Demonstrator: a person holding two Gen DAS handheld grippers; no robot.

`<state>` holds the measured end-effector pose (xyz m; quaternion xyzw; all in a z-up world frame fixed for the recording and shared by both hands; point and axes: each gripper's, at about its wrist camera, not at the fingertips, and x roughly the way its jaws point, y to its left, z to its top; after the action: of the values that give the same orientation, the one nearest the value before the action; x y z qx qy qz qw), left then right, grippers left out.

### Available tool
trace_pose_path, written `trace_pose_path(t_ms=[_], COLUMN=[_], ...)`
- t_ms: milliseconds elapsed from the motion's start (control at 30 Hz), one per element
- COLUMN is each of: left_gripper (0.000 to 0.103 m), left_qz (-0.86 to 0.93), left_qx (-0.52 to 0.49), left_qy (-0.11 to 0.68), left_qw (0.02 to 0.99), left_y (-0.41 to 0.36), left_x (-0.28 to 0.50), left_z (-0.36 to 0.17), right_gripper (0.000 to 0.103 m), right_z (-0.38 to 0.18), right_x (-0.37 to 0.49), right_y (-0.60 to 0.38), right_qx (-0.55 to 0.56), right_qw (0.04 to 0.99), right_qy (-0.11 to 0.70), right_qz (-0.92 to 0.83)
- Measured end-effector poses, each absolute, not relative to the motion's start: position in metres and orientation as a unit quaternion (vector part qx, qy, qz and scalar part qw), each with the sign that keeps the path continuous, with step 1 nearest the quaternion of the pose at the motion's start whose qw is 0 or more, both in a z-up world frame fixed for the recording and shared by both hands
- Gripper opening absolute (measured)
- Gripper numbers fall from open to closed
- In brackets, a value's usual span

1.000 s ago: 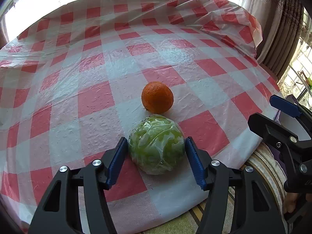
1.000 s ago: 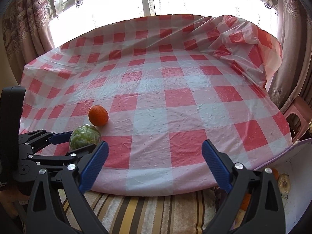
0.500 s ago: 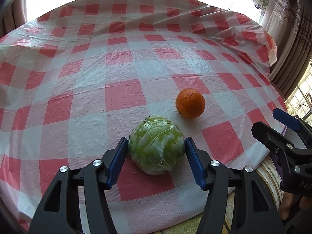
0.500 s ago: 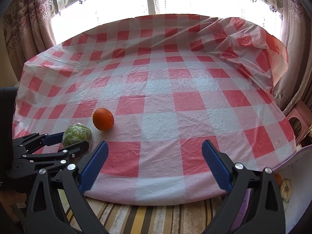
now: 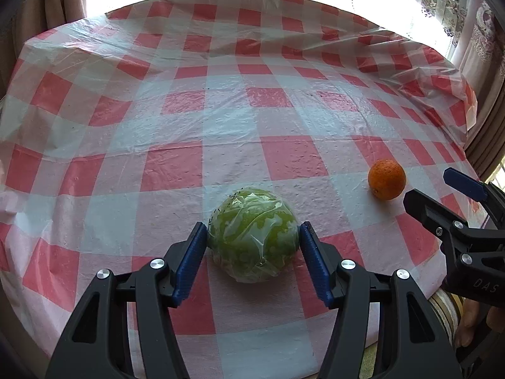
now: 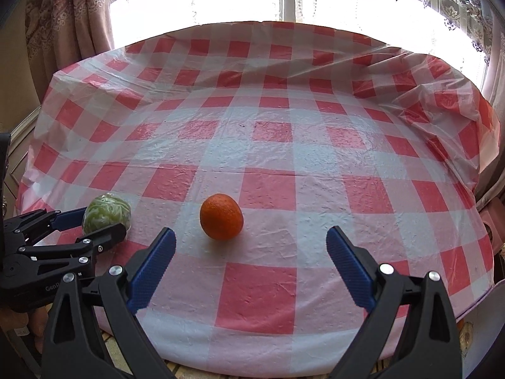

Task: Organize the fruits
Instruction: 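Grasp the wrapped cabbage with the left tool while the right tool grasps the tangerine, then lift the cabbage and tangerine and carry both over the white box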

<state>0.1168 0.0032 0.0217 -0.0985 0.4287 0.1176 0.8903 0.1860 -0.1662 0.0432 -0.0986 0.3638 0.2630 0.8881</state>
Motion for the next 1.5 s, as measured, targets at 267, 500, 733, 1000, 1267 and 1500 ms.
trace_pose_path(t_ms=[267, 500, 733, 1000, 1267, 1500], left_gripper=[0.059, 0.066, 0.059, 0.058, 0.058, 0.058], left_qz=[0.137, 0.137, 0.139, 0.143, 0.150, 0.150], left_qx=[-0.079, -0.079, -0.082, -0.088, -0.075, -0.072], left_qy=[0.432, 0.434, 0.430, 0.421, 0.406, 0.405], left_qw=[0.888, 0.887, 0.888, 0.892, 0.898, 0.899], left_y=[0.014, 0.016, 0.015, 0.015, 0.008, 0.006], left_x=[0.109, 0.110, 0.108, 0.105, 0.103, 0.103], left_z=[0.018, 0.017, 0.017, 0.020, 0.028, 0.028], right_gripper=[0.074, 0.039, 0.034, 0.034, 0.034, 0.034], right_z=[0.031, 0.022, 0.020, 0.028, 0.030, 0.029], right_x=[0.196, 0.202, 0.199, 0.188, 0.184, 0.181], right_y=[-0.142, -0.137, -0.141, -0.148, -0.156, -0.159], right_qx=[-0.119, -0.112, -0.103, -0.104, -0.096, -0.098], right_qw=[0.874, 0.860, 0.862, 0.874, 0.879, 0.879], right_qy=[0.385, 0.406, 0.400, 0.375, 0.367, 0.366], right_qz=[0.271, 0.288, 0.293, 0.291, 0.289, 0.288])
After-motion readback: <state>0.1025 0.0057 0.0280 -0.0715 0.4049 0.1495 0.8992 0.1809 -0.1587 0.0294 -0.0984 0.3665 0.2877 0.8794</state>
